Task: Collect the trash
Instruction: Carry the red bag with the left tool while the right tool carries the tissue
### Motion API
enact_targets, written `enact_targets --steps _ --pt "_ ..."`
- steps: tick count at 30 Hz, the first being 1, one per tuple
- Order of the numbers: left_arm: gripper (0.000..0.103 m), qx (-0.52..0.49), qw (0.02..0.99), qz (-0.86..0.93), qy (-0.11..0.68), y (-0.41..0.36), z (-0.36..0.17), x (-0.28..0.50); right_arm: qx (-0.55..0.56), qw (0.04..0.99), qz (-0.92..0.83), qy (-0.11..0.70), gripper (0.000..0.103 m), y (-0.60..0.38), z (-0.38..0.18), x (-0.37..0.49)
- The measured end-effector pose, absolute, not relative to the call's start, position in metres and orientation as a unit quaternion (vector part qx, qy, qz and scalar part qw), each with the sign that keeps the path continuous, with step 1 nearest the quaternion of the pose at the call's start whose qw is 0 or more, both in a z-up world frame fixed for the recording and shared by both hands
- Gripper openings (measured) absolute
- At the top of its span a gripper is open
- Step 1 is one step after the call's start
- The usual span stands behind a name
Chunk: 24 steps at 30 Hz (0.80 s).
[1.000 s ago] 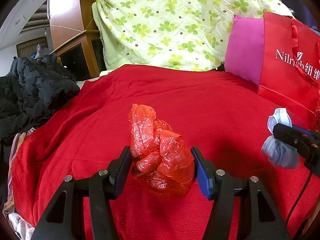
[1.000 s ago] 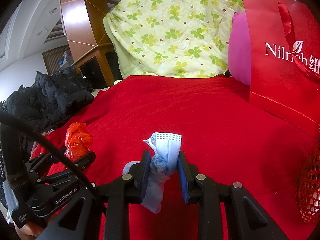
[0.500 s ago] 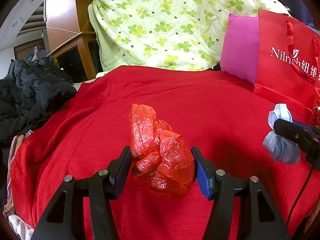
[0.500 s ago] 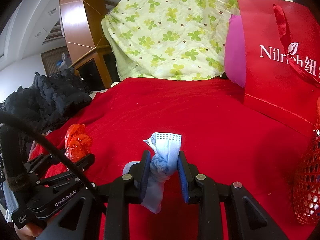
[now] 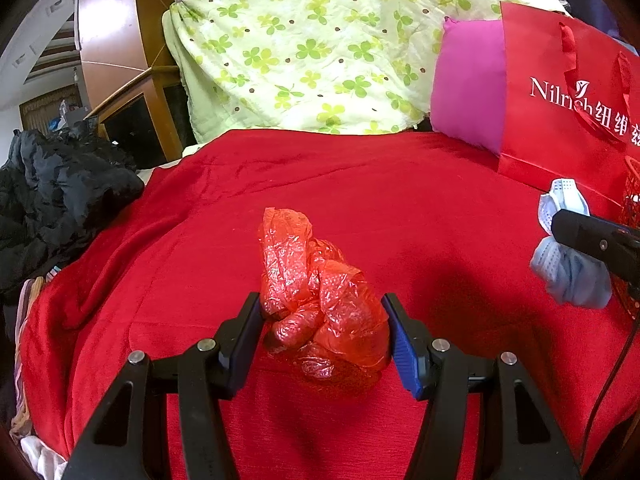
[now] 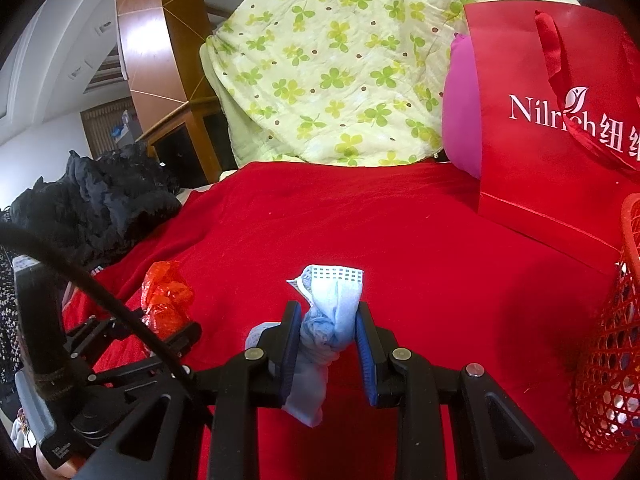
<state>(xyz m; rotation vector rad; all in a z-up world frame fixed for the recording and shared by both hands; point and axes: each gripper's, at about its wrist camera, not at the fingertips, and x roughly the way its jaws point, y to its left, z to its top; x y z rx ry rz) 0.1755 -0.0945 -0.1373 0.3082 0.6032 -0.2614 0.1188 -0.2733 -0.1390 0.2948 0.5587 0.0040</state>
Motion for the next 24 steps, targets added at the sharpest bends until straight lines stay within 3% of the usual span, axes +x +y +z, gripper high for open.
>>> enact_targets --steps 24 --pt "0.062 0.165 0.939 -0.120 0.279 -0.114 -0.118 0.139 0.146 0.963 -0.002 0.226 0.029 -0.294 -0.111 0.091"
